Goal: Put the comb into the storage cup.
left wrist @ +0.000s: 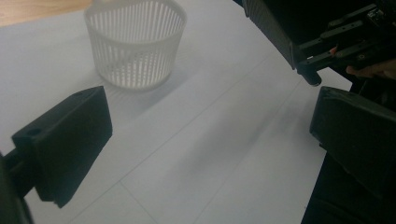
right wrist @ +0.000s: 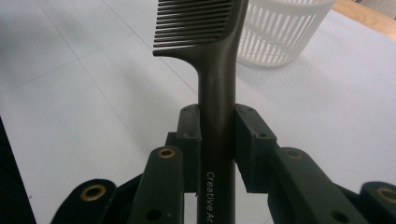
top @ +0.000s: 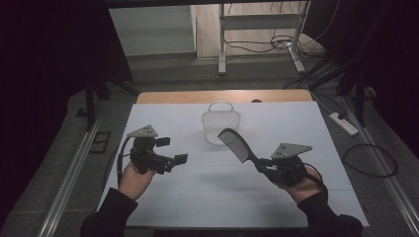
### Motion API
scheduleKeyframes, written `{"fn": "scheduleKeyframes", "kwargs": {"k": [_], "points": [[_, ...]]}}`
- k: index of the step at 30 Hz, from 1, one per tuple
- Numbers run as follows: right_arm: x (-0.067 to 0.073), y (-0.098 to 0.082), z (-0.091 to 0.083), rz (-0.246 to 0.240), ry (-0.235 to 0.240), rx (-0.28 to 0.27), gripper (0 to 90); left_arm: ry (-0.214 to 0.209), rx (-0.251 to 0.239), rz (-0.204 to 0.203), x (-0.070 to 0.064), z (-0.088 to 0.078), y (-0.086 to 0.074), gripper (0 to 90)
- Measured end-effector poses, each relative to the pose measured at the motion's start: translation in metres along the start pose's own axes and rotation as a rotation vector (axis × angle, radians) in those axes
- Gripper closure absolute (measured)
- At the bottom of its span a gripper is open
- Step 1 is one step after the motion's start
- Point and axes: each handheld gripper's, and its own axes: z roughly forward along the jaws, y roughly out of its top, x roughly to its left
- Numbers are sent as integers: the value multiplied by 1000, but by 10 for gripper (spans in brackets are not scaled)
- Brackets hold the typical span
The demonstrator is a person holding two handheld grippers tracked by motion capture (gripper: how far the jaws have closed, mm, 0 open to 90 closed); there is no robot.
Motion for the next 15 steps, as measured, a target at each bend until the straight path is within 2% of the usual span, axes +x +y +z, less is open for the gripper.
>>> {"fn": "scheduleKeyframes", "kwargs": {"k": [15], "points": [[4, 2, 2, -40, -2, -13, 722, -14, 13, -1, 3, 20, 21, 0]]}}
